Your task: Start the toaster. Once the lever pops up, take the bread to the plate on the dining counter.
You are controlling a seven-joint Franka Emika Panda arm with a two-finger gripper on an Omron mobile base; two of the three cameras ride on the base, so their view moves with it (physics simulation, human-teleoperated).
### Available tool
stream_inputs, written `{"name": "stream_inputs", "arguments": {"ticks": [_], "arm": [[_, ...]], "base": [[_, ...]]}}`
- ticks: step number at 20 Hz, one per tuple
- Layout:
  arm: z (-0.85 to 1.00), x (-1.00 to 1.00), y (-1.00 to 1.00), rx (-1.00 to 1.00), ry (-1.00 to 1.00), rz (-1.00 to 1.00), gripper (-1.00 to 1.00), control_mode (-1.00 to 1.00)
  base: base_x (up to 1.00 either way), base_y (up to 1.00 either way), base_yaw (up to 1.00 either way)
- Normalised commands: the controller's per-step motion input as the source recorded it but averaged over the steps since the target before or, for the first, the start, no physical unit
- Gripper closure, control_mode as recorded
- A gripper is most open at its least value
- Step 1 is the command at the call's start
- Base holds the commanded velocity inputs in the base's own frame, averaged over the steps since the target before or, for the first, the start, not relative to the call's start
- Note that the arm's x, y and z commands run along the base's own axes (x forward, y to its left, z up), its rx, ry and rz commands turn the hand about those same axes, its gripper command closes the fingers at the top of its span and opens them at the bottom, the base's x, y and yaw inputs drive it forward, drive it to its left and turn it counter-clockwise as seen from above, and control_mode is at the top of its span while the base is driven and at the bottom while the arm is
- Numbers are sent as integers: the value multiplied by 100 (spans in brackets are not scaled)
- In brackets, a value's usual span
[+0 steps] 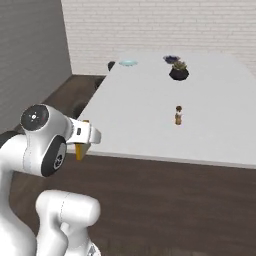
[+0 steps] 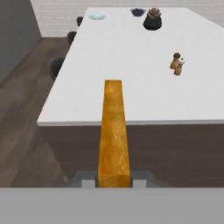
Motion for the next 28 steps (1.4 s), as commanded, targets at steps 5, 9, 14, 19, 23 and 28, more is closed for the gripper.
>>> {"name": "stream_inputs", "arguments": {"ticks": [5,9,14,19,23,28], "arm": [[0,0,0,0,0,0,100,100],[0,0,0,0,0,0,100,100],[0,0,0,0,0,0,100,100],[0,0,0,0,0,0,100,100],[0,0,0,0,0,0,100,100],[0,0,0,0,0,0,100,100]], "base": [[18,100,0],[31,100,0],[23,100,0],[21,100,0],[38,100,-4],[76,100,-14]]}}
